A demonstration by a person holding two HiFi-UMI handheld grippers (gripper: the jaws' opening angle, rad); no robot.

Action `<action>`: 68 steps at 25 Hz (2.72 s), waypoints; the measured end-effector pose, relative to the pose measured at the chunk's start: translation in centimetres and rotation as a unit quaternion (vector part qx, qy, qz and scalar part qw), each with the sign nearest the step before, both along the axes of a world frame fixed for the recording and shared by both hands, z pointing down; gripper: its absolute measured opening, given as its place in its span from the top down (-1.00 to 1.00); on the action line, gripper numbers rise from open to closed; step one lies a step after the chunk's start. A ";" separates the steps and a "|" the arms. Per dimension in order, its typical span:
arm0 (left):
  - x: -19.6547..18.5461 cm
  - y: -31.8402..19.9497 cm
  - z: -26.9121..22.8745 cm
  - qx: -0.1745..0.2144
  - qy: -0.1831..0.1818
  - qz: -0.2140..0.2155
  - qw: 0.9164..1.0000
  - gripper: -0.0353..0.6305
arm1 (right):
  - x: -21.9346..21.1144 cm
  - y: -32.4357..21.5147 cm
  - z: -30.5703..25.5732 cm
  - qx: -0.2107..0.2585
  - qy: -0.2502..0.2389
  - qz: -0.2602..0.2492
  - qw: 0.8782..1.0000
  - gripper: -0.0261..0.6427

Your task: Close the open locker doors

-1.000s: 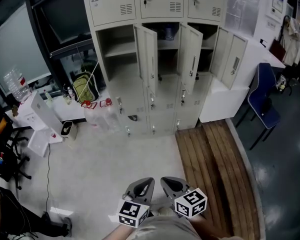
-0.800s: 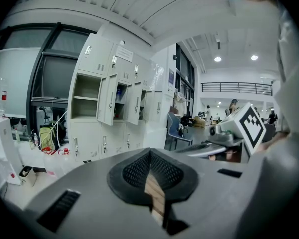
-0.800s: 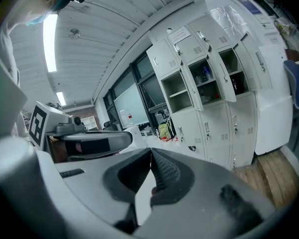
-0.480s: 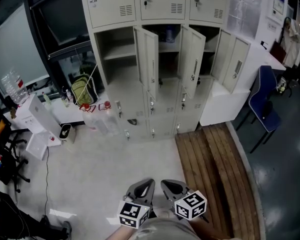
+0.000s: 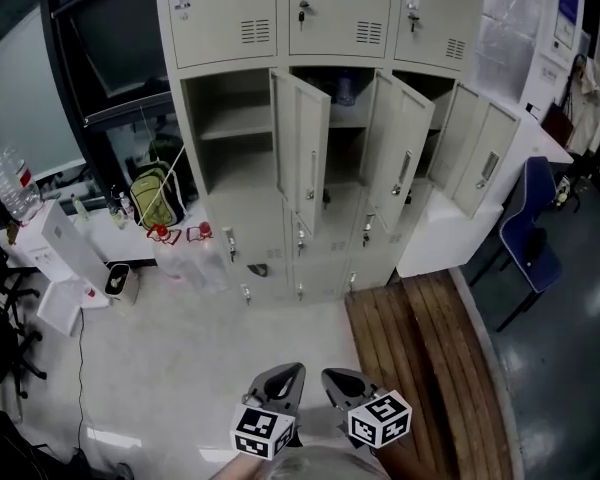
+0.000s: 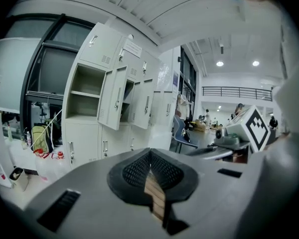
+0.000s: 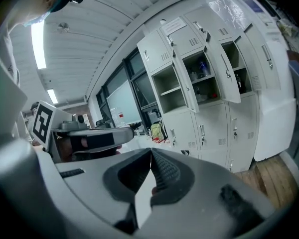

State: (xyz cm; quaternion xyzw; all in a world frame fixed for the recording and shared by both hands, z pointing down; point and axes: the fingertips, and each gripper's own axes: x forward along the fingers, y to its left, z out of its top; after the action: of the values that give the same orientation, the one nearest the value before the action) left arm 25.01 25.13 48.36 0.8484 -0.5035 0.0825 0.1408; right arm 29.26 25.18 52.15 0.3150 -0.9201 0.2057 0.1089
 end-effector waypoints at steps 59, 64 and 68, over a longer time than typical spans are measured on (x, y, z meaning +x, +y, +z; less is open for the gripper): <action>-9.0 -33.3 -2.0 -0.007 0.003 0.012 1.000 0.85 | -1.4 -37.8 -3.9 0.033 0.024 0.090 0.995 0.84; -9.0 -34.2 -1.7 -0.010 -0.002 -0.007 1.000 0.85 | -1.5 -39.4 -3.7 0.032 0.021 0.076 0.996 0.84; -9.3 -34.5 -1.5 -0.015 -0.003 -0.027 1.000 0.85 | -2.0 -40.3 -3.3 0.032 0.019 0.062 0.997 0.84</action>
State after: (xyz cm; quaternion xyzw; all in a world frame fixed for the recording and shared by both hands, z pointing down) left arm 15.71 -9.35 46.89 0.8321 -0.5254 0.0883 0.1540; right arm 27.29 -15.13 48.86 0.3789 -0.9026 0.1763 0.1036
